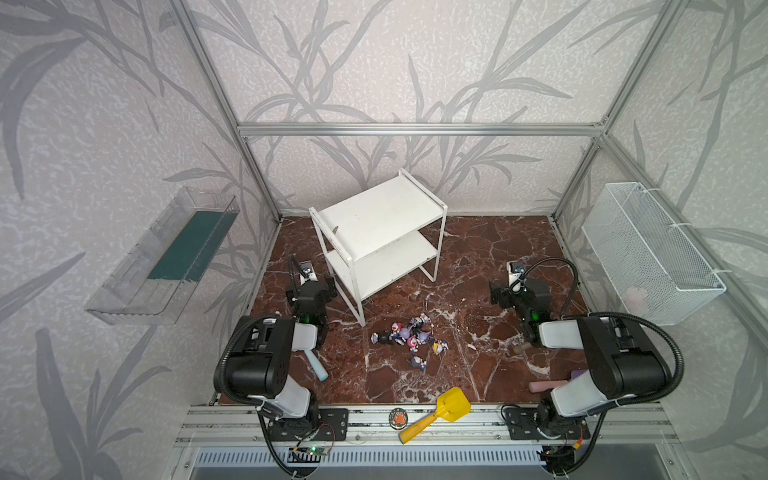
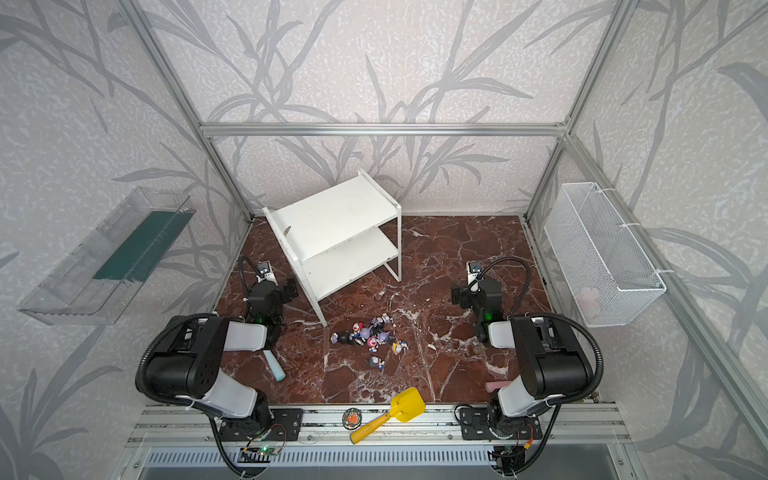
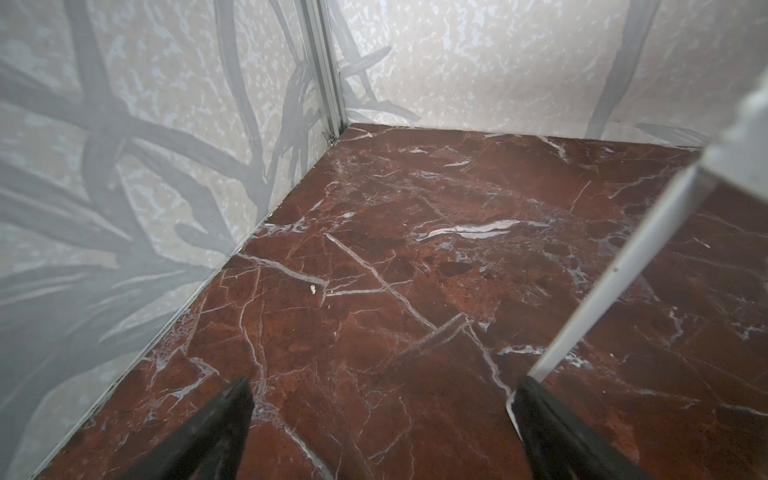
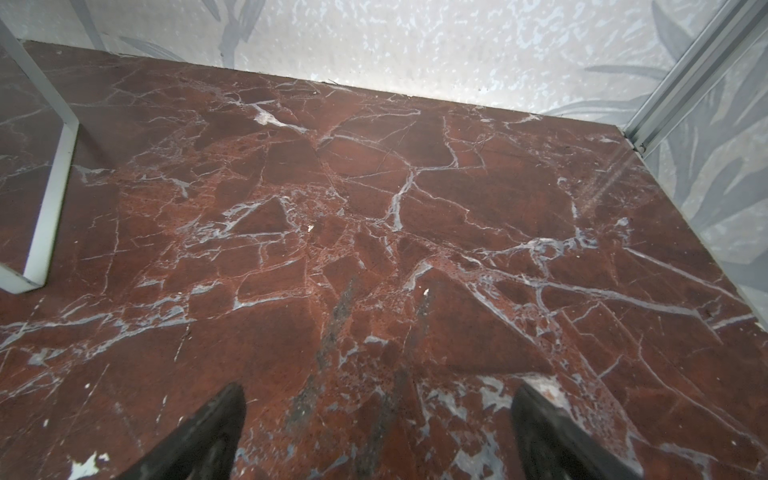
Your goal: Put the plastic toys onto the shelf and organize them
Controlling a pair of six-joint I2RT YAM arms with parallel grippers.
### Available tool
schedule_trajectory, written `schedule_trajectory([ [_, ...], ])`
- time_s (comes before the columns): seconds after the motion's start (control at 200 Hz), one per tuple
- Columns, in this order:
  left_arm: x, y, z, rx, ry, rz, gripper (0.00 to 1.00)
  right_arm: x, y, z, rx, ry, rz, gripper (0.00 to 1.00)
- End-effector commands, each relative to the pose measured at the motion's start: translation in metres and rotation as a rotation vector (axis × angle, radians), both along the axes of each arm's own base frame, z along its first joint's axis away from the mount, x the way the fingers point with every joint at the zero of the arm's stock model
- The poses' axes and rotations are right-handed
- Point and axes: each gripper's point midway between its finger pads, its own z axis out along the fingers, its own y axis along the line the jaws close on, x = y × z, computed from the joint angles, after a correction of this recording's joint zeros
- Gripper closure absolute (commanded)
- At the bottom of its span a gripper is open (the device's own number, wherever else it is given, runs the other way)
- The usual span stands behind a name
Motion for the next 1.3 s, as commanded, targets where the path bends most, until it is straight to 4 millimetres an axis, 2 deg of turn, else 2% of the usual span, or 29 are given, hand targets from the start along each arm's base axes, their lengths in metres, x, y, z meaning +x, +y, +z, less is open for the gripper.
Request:
schedule_trajectory([
  [0.0, 0.000, 0.000, 0.011, 0.005, -0.034, 0.007, 0.01, 0.007, 0.003, 0.015, 0.000, -0.040, 0.010, 0.01],
  [0.19, -0.004, -0.007, 0.016, 0.029, -0.070, -0.024, 0.01, 0.007, 0.003, 0.015, 0.000, -0.041, 0.009, 0.01],
  [0.415, -0.019, 0.002, 0.050, 0.070, -0.099, 0.071, 0.01, 0.007, 0.003, 0.015, -0.001, -0.041, 0.010, 0.01],
  [0.545, -0.034, 0.015, 0.079, 0.121, -0.119, 0.236, 0.01, 0.007, 0.003, 0.015, 0.000, -0.040, 0.011, 0.01],
  [0.69, -0.056, 0.033, 0.120, 0.129, -0.083, 0.458, 0.01, 0.007, 0.003, 0.015, -0.001, -0.041, 0.010, 0.01],
  [0.81, -0.079, 0.036, 0.145, 0.082, -0.054, 0.555, 0.01, 0.007, 0.003, 0.014, 0.000, -0.040, 0.009, 0.01],
  [1.06, -0.117, 0.012, 0.180, -0.029, 0.048, 0.412, 0.01, 0.007, 0.003, 0.015, 0.000, -0.041, 0.010, 0.01],
  [1.24, -0.142, -0.020, 0.194, -0.108, 0.154, 0.091, 0.01, 0.007, 0.004, 0.015, -0.001, -0.039, 0.015, 0.01],
  [1.295, -0.150, -0.033, 0.195, -0.129, 0.189, -0.012, 0.01, 0.005, 0.019, 0.018, -0.011, -0.059, 0.103, 0.01],
])
